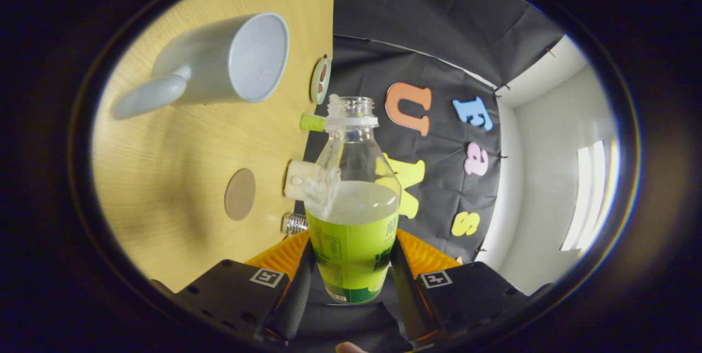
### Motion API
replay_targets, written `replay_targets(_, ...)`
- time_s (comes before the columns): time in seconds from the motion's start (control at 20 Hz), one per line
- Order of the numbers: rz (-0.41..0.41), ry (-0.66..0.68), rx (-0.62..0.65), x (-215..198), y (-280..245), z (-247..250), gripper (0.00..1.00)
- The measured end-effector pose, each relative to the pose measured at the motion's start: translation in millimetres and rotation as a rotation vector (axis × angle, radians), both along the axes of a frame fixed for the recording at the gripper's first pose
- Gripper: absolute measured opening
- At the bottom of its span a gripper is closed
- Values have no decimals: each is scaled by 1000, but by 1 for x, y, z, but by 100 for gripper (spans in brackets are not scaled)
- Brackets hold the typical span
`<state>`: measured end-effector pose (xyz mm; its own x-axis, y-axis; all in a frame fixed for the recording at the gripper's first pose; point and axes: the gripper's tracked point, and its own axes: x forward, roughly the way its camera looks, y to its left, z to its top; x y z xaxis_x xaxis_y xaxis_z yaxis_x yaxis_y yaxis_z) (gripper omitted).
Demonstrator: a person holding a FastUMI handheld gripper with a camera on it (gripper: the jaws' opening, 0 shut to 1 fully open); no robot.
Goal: Take the bottle from table, then pour the juice into the cup, finally place the bottle on the coaster
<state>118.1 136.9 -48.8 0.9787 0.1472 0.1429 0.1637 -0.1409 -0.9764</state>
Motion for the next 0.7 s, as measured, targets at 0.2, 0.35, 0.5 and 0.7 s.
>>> replay_targets(0.2,4,-15,-20,7,1,7,75)
replay_targets(0.35,8,-25,-31,12,4,11,76)
replay_targets(0.5,11,-36,-40,11,4,14,75)
replay_targets(0.7,18,-51,-61,12,6,19,75)
